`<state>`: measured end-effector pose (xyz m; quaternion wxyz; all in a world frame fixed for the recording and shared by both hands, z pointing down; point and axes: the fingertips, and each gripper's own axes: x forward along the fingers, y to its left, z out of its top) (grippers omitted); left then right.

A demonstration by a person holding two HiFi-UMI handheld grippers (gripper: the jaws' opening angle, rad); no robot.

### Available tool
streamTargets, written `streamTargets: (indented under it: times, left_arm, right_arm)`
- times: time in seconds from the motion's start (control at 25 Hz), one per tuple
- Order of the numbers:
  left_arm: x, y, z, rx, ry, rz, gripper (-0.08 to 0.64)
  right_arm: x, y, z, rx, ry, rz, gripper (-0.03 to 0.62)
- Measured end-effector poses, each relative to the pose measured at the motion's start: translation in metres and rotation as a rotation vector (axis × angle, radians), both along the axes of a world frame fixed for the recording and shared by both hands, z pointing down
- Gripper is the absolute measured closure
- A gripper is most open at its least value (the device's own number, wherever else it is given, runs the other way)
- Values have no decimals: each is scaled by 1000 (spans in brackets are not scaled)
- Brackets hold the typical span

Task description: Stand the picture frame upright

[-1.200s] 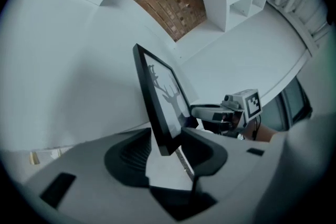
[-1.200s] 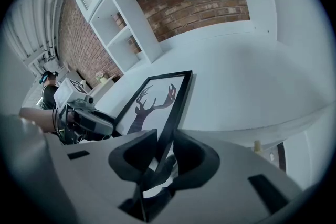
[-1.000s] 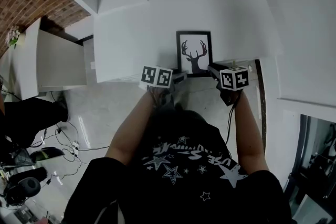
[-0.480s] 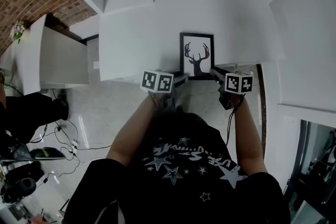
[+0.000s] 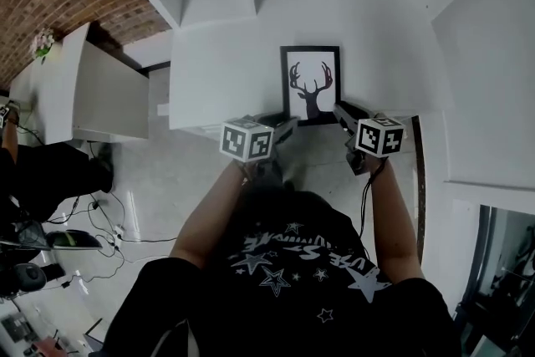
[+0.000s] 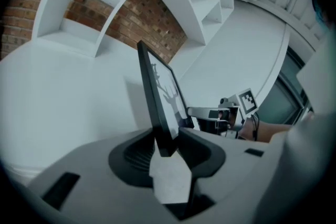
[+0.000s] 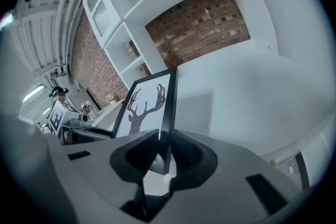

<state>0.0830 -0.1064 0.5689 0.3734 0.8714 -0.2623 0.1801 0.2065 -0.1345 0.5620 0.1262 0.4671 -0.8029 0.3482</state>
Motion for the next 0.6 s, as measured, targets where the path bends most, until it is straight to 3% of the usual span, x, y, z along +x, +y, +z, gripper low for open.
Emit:
streamTargets:
  times: [0.24, 0.6]
  left_arm:
    - [-32, -12, -24, 100, -40, -80, 413]
    - [-81, -37, -40, 154, -81, -159, 413]
  right_arm:
    - [-35, -19, -37, 145, 38, -64, 512]
    - [-83, -49, -60, 217, 17, -87, 514]
